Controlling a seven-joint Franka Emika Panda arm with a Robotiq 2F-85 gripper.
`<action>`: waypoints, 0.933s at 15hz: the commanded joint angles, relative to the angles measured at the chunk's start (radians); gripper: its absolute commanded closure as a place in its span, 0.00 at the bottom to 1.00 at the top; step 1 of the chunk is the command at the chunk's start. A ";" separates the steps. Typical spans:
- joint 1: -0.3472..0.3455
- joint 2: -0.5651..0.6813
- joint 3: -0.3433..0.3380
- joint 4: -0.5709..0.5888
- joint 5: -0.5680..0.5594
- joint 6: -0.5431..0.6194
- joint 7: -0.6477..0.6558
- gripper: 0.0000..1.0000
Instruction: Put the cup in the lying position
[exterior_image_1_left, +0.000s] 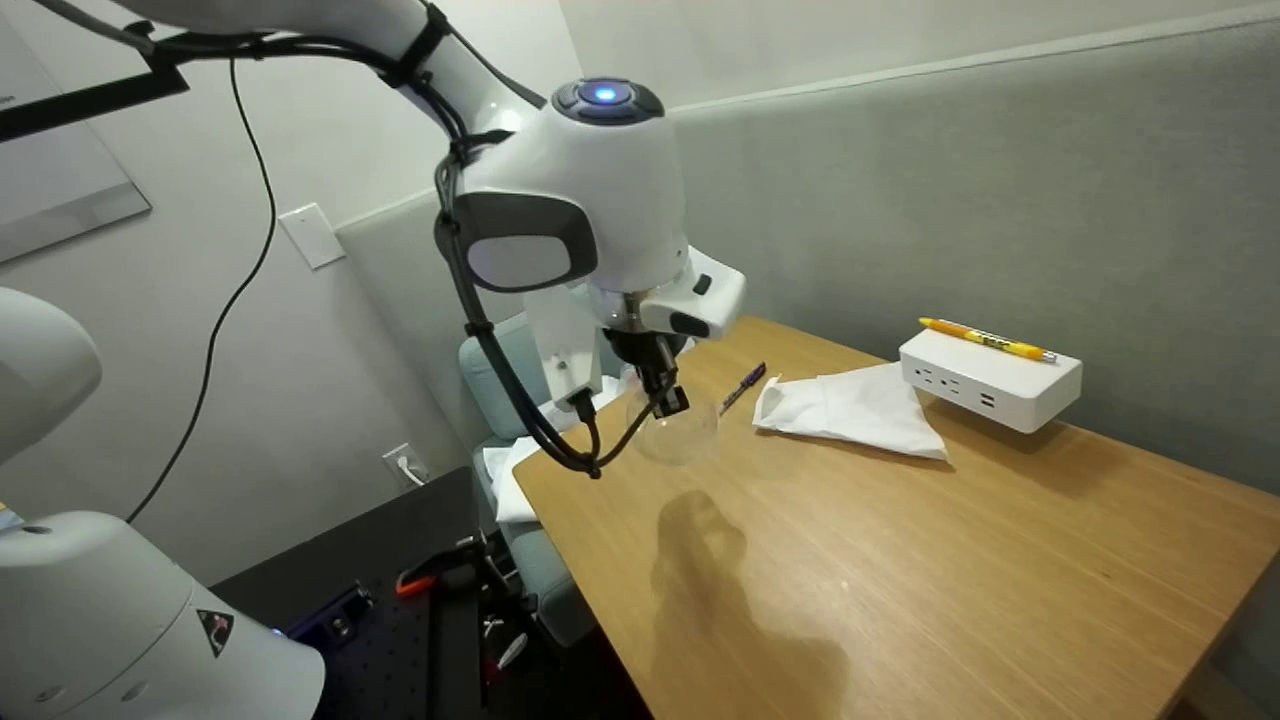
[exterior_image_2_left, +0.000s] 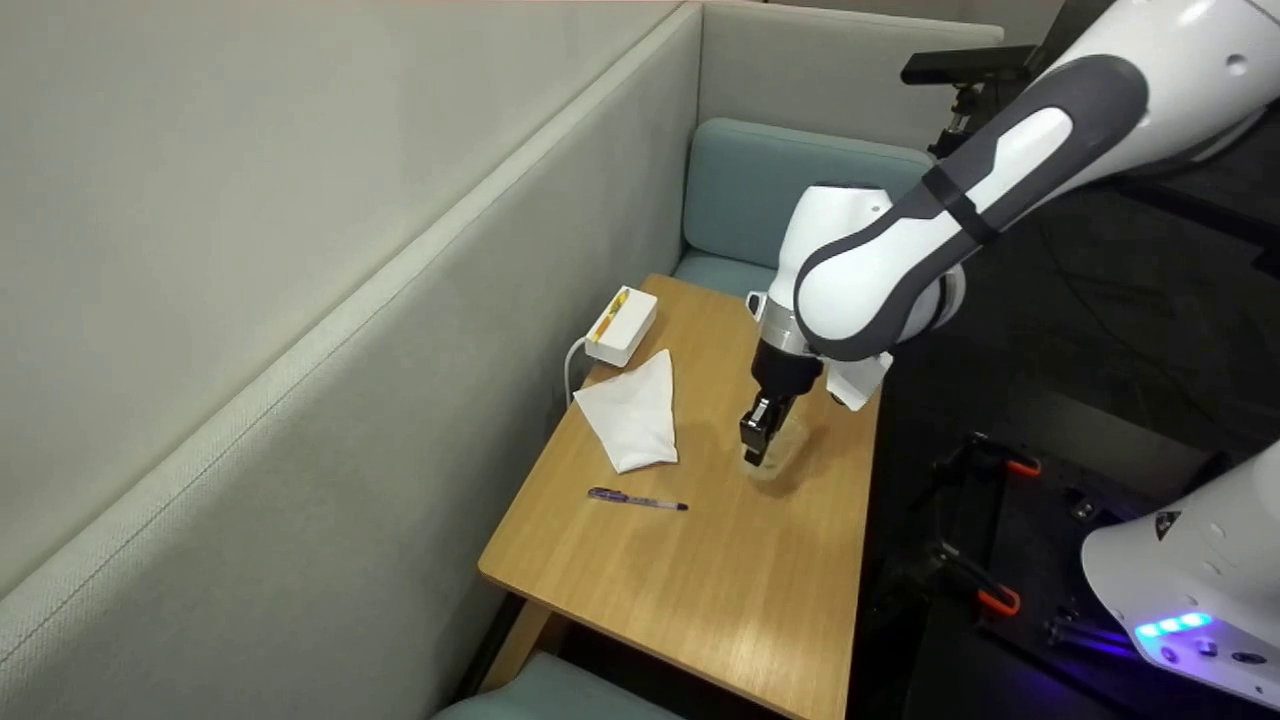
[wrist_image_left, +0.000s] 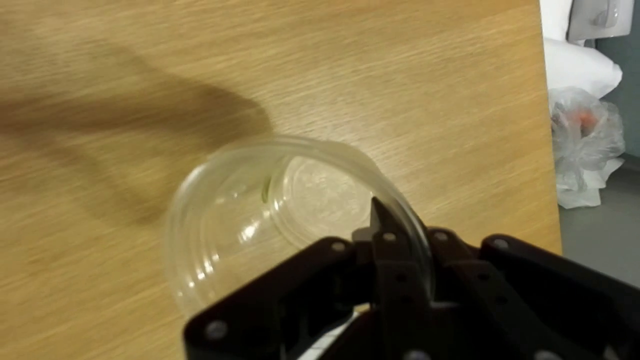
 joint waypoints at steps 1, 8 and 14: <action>0.065 0.090 -0.114 0.132 0.082 -0.147 -0.131 0.99; 0.088 0.239 -0.227 0.311 0.260 -0.448 -0.377 0.99; 0.137 0.328 -0.347 0.456 0.209 -0.703 -0.459 0.99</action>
